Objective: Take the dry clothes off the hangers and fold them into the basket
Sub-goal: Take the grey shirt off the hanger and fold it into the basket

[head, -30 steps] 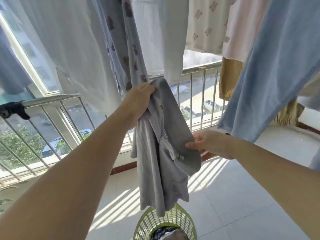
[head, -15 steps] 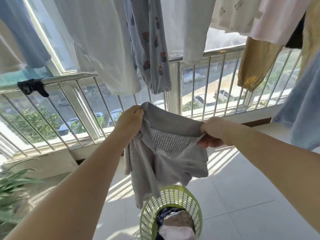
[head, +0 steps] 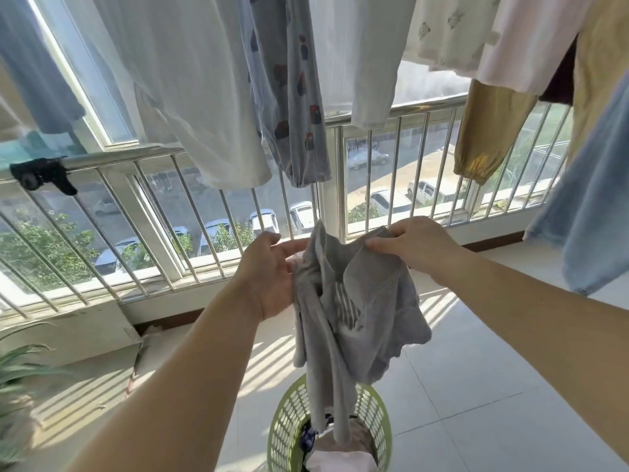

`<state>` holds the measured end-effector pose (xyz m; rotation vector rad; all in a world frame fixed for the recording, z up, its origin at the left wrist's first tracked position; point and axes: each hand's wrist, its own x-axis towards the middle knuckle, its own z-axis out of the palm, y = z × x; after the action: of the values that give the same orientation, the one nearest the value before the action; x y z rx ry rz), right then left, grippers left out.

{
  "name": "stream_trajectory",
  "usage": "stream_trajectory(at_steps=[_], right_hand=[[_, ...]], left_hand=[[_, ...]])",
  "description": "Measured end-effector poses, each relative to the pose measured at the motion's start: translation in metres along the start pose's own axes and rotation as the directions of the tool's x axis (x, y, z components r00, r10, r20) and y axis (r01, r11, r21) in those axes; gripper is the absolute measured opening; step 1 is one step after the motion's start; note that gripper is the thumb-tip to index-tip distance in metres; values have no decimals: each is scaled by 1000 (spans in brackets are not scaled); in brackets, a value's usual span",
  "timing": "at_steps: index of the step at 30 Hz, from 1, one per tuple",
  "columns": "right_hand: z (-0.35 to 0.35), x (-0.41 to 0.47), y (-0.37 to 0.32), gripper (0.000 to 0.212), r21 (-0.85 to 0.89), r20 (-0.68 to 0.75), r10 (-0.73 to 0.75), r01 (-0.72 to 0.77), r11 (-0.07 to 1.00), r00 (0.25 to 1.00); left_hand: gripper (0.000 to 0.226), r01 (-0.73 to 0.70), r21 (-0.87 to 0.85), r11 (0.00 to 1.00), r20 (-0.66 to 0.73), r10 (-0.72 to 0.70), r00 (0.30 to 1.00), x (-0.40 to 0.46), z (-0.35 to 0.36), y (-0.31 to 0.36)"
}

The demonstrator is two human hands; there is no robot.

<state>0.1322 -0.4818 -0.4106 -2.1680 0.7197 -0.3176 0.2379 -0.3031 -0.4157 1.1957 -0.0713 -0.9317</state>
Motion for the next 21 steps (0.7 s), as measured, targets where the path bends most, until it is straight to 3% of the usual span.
stream_trajectory(at_steps=[4, 8, 12, 15, 18, 21], right_hand=[[-1, 0, -4, 32, 35, -43, -20, 22, 999, 999], [2, 1, -3, 30, 104, -41, -17, 21, 994, 999], [0, 0, 0, 29, 45, -119, -64, 70, 997, 991], [-3, 3, 5, 29, 54, -180, -79, 90, 995, 980], [-6, 5, 10, 33, 205, -166, -54, 88, 975, 985], [-9, 1, 8, 41, 407, -19, -76, 77, 910, 997]], left_hand=[[24, 12, 112, 994, 99, -23, 995, -8, 7, -4], [60, -42, 292, 955, 149, -2, 989, -7, 6, -2], [30, -104, 414, 904, -7, 118, 993, -8, 5, -3], [17, -142, 409, 901, -121, 208, 971, -5, 2, -4], [15, -199, 326, 924, -173, 265, 948, -2, 2, -4], [10, -237, 284, 929, -237, 307, 922, 0, 5, -7]])
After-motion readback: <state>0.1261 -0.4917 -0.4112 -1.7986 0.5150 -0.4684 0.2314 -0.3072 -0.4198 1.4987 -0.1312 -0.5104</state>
